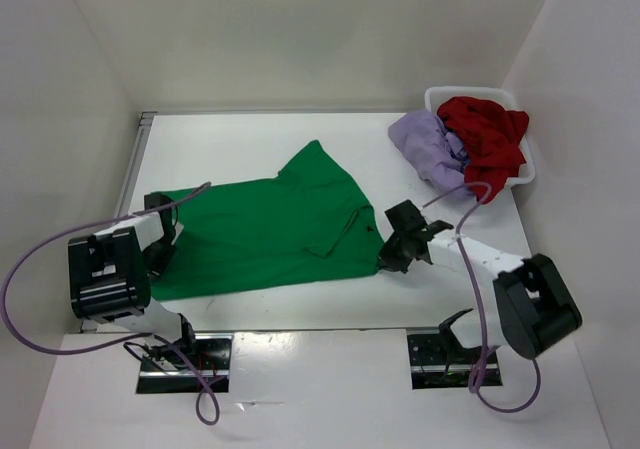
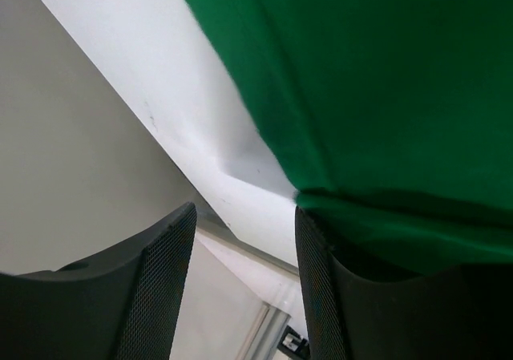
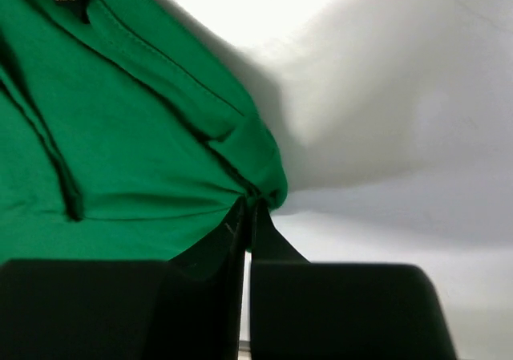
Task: Fold and stack the t-shirts
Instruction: Fold the flattened tshirt in 1/3 of the way
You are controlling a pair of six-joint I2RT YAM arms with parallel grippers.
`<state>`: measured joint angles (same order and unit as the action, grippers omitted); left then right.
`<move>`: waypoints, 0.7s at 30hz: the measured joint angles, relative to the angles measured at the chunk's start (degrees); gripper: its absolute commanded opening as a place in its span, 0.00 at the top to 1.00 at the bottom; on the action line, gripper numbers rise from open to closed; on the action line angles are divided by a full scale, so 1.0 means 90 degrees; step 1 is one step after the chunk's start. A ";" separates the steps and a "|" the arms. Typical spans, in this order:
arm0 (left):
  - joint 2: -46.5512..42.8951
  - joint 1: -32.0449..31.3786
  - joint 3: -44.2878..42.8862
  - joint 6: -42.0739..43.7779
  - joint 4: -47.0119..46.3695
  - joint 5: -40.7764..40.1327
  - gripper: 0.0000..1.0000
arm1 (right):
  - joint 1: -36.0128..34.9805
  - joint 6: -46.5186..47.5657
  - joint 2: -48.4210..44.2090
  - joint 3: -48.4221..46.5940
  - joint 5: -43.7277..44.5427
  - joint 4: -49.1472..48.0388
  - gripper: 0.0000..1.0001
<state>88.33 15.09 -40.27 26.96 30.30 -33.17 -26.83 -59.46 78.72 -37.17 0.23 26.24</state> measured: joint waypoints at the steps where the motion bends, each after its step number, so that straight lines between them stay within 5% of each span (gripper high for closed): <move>1: 0.0039 0.0005 -0.0063 0.0017 -0.0010 0.0010 0.40 | 0.0012 -0.0170 -0.0233 0.0143 0.0015 0.0036 1.00; 4: 0.0172 0.0005 -0.0374 0.0032 -0.0223 0.0216 0.40 | 0.0044 -0.0644 -0.1319 0.0648 0.0100 0.0333 1.00; 8: 0.0287 -0.0005 -0.0884 0.0153 -0.0568 0.0517 0.36 | 0.0051 -0.1549 -0.3198 0.1292 0.0114 0.1032 0.52; 9: 0.0308 -0.0005 -0.1015 0.0175 -0.0624 0.0559 0.36 | 0.0051 -0.1739 -0.3708 0.1457 0.0102 0.1178 0.12; 10: 0.0321 -0.0005 -0.1124 0.0192 -0.0658 0.0583 0.35 | 0.0051 -0.1945 -0.4248 0.1627 0.0087 0.1355 0.00; 13: 0.0316 -0.0034 -0.1377 0.0304 -0.0641 0.0646 0.35 | 0.0051 -0.2246 -0.5491 0.1819 0.0034 0.1851 0.00; 16: 0.0061 -0.0289 -0.1574 0.0425 -0.0418 0.0709 0.30 | 0.0051 -0.2426 -0.5591 0.1770 0.0034 0.2064 0.00; 21: -0.1353 -0.2395 -0.2225 0.0767 -0.0066 0.1025 0.27 | -0.0204 -0.2256 -0.4257 0.0991 0.0325 0.2402 0.00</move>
<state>76.16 -6.46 -60.29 33.87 29.71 -23.94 -28.67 -79.77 40.40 -28.25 3.16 47.86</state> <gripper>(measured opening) 0.725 0.999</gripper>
